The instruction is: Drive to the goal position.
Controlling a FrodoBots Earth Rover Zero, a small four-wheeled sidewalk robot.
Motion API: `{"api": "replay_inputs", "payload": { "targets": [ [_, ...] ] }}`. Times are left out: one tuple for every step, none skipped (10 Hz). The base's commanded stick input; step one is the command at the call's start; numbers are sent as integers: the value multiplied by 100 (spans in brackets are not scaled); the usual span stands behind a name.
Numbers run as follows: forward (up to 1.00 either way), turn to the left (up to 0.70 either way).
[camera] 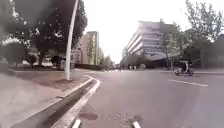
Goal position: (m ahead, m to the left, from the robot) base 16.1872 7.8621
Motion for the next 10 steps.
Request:
{"api": "replay_inputs", "payload": {
  "targets": [
    [70, 0],
    [70, 0],
    [70, 0],
    [70, 0],
    [70, 0],
    [70, 0],
    [70, 0],
    [70, 0],
    [70, 0],
    [70, 0]
  ]
}}
